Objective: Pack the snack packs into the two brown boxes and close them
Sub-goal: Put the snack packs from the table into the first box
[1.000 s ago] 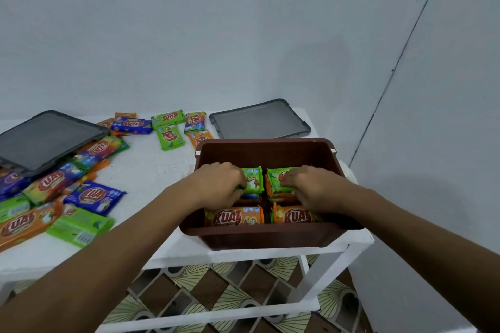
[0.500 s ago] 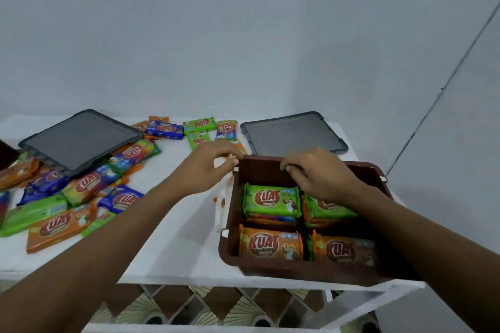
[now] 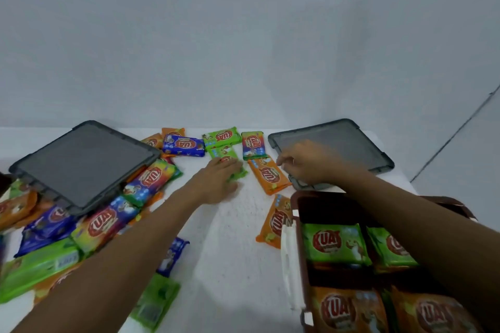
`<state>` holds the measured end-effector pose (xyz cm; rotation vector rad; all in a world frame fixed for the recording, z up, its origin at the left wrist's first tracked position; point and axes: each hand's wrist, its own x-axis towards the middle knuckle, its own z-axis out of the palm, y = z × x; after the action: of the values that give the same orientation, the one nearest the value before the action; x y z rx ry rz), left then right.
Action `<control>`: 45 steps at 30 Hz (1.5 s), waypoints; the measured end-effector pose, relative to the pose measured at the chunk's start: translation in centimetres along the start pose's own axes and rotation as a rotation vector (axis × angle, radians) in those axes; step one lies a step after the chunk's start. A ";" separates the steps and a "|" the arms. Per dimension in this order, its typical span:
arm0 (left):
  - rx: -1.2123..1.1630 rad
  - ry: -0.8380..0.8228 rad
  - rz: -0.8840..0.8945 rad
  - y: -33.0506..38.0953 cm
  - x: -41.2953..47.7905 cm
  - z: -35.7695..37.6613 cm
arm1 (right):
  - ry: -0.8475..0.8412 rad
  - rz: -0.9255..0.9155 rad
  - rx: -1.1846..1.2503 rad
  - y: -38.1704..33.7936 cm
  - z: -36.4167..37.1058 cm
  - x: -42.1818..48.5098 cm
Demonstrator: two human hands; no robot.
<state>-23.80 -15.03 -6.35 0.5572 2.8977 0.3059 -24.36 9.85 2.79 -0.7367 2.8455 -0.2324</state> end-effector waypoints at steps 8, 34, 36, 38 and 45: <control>-0.227 0.306 0.094 -2.7 -1.0 0.8 | -0.205 0.186 -0.166 -2.4 1.8 6.6; -0.585 0.266 -0.219 4.6 -4.5 -5.1 | 0.278 0.384 1.003 0.0 -4.1 -3.1; -0.593 0.319 -0.172 6.4 -4.7 -5.9 | 0.309 0.349 1.043 0.7 -4.8 -5.4; -0.540 0.355 -0.108 8.9 -5.0 -6.7 | 0.327 0.320 1.012 1.8 -5.1 -8.2; -0.252 0.346 0.186 17.9 -5.2 -6.7 | 0.371 0.269 0.906 6.0 -4.0 -17.6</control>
<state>-14.22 -1.89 4.92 0.7983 3.0607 0.8594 -12.92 24.10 8.01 -0.1173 2.6321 -1.5916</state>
